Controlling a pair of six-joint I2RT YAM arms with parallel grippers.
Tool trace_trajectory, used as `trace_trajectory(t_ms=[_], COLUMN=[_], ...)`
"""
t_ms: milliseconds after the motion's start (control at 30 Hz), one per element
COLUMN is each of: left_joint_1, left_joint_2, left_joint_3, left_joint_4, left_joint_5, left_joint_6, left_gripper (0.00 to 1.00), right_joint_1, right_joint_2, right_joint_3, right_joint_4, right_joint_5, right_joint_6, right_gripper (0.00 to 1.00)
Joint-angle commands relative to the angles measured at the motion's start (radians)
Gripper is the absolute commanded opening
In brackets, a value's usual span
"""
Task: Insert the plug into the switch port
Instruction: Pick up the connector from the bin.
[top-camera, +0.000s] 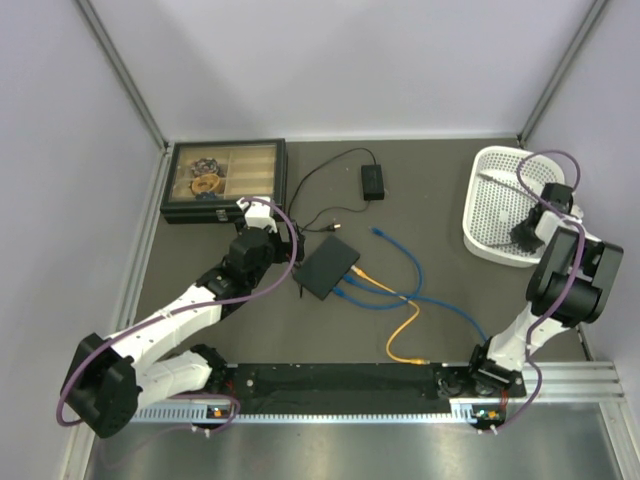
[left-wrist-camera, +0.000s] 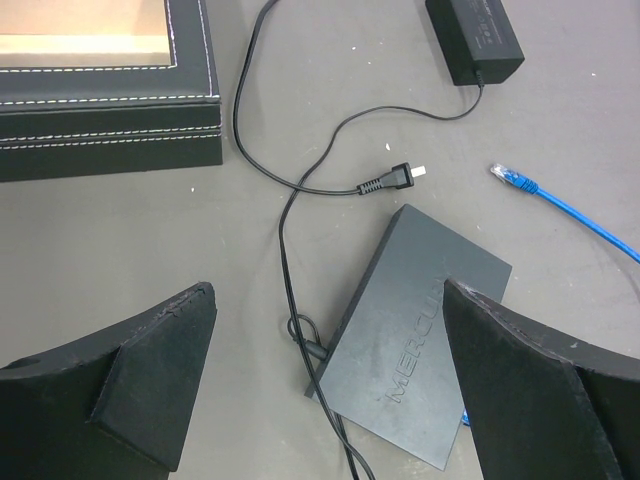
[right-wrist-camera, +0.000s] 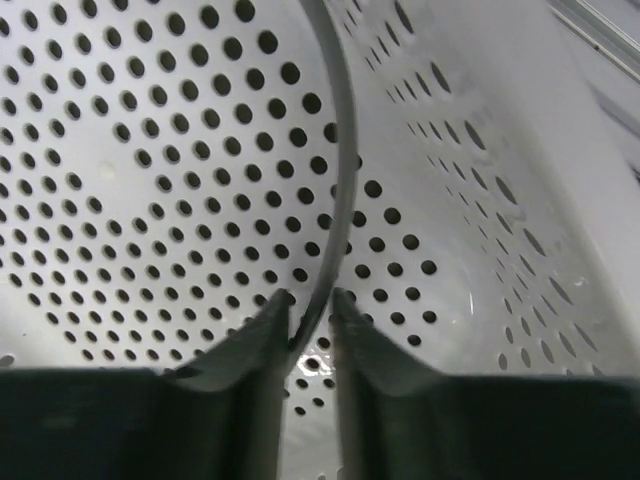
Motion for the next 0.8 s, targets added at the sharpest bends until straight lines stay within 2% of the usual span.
trace_trajectory(t_ms=[0, 67, 300, 567, 667, 767], left_joint_1=[-0.004, -0.004, -0.004, -0.002, -0.002, -0.002], left_joint_2=[0.002, 0.002, -0.006, -0.01, -0.009, -0.01], left_joint_3=[0.003, -0.001, -0.004, -0.011, -0.008, -0.008], left_joint_4=[0.051, 0.051, 0.054, 0.067, 0.07, 0.068], left_joint_5=[-0.016, -0.015, -0.012, -0.004, -0.001, 0.007], left_joint_6=[0.012, 0.01, 0.007, 0.003, 0.001, 0.001], left_gripper=[0.99, 0.99, 0.99, 0.99, 0.99, 0.99], right_joint_1=[-0.013, -0.013, 0.002, 0.137, 0.176, 0.22], right_joint_2=[-0.032, -0.087, -0.357, -0.635, -0.718, -0.766], right_joint_3=[0.054, 0.056, 0.062, 0.166, 0.199, 0.219], right_joint_4=[0.038, 0.041, 0.053, 0.035, 0.019, -0.024], right_joint_5=[-0.024, -0.03, -0.073, -0.077, -0.174, -0.353], right_joint_6=[0.006, 0.006, -0.012, -0.146, -0.156, -0.143], right_gripper=[0.1, 0.0, 0.0, 0.0, 0.0, 0.0])
